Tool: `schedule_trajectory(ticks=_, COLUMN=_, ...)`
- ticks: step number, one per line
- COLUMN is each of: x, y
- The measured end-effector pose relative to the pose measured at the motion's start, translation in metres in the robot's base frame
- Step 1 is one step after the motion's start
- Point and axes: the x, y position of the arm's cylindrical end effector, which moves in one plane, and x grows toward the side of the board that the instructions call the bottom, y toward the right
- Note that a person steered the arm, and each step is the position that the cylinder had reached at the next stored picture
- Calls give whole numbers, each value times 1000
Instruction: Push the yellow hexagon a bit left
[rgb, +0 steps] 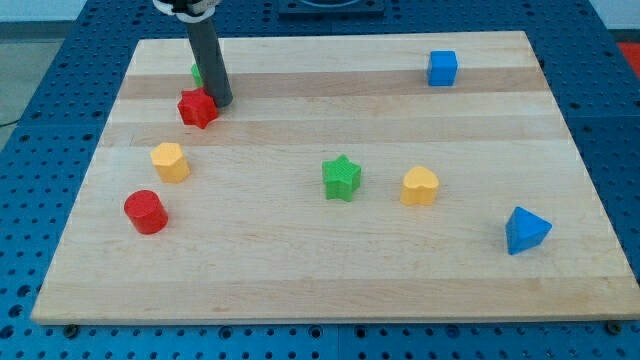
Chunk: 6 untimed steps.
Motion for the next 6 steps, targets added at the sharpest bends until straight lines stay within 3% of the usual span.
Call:
schedule_trajectory(ticks=1, x=-7, y=30)
schedule_trajectory(ticks=2, x=35, y=61)
schedule_trajectory(ticks=3, x=93, y=33)
schedule_trajectory(ticks=5, x=79, y=-74)
schedule_trajectory(ticks=6, x=50, y=-77)
